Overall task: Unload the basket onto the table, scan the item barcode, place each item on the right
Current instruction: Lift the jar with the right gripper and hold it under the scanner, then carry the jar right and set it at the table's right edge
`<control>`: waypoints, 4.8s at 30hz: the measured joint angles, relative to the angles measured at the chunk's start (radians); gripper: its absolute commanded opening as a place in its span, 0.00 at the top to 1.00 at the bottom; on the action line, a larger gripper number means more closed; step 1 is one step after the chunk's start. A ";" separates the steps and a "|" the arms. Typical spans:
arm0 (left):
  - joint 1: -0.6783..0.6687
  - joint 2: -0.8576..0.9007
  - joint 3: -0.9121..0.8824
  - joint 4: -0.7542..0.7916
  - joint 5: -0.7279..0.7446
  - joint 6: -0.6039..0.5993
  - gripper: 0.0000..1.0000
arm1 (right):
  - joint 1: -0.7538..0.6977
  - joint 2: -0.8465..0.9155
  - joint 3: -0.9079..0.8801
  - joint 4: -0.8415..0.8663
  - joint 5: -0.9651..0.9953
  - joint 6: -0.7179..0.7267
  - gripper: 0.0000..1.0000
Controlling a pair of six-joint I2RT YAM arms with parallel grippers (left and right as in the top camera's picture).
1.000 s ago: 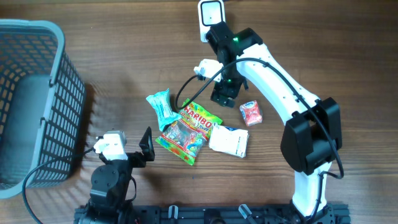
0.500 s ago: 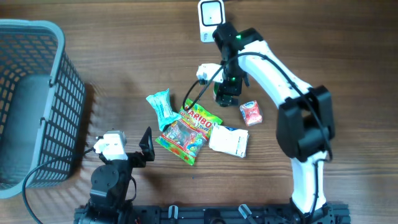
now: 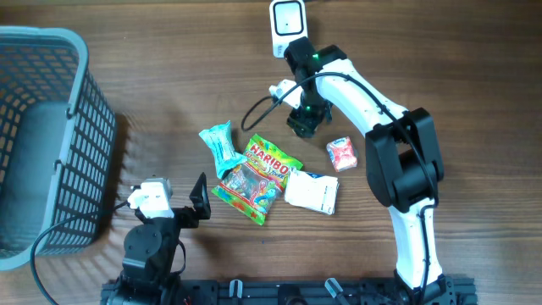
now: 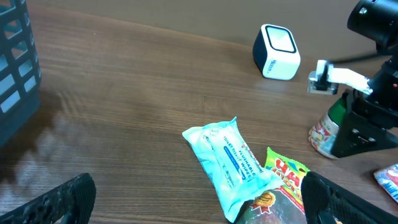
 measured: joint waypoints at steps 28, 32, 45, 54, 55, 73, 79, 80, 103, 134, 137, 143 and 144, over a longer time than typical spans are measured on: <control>0.000 0.000 0.000 0.000 0.000 0.003 0.00 | 0.036 -0.296 0.003 0.009 -0.105 0.013 0.00; 0.000 0.000 0.000 0.000 0.000 0.003 0.00 | 0.036 -0.233 0.003 0.034 -0.085 -0.100 0.00; 0.000 0.000 0.000 0.000 0.000 0.003 0.00 | 0.036 -0.029 0.001 0.081 0.008 0.045 0.28; 0.000 0.000 0.000 0.000 0.000 0.003 0.00 | 0.036 -0.027 0.042 -0.052 0.010 0.939 0.00; 0.000 0.000 0.000 0.000 0.000 0.003 0.00 | 0.036 -0.027 0.043 -0.051 0.007 1.067 0.00; 0.000 0.000 0.000 0.000 0.000 0.003 0.00 | 0.024 -0.080 0.229 -0.174 0.065 0.851 0.00; 0.000 0.001 0.000 0.000 0.000 0.003 0.00 | 0.024 0.036 0.227 -0.184 0.027 0.811 0.00; 0.000 0.001 0.000 0.000 0.000 0.003 0.00 | 0.024 0.058 0.227 -0.188 0.014 0.811 0.00; 0.000 0.001 0.000 0.000 0.000 0.003 0.00 | 0.023 0.093 0.254 -0.486 -0.172 0.889 0.37; 0.000 0.001 0.000 0.000 0.000 0.003 0.00 | 0.221 -0.344 0.064 0.138 0.277 0.977 0.44; 0.000 0.001 0.000 0.000 0.000 0.003 0.00 | 0.148 -0.327 0.065 0.316 0.322 0.897 0.44; 0.000 0.002 0.000 0.000 0.000 0.003 0.00 | 0.058 -0.115 0.063 0.812 0.351 0.686 0.44; 0.000 0.003 0.000 0.000 0.000 0.003 0.00 | 0.053 -0.086 0.060 0.859 0.352 0.656 0.44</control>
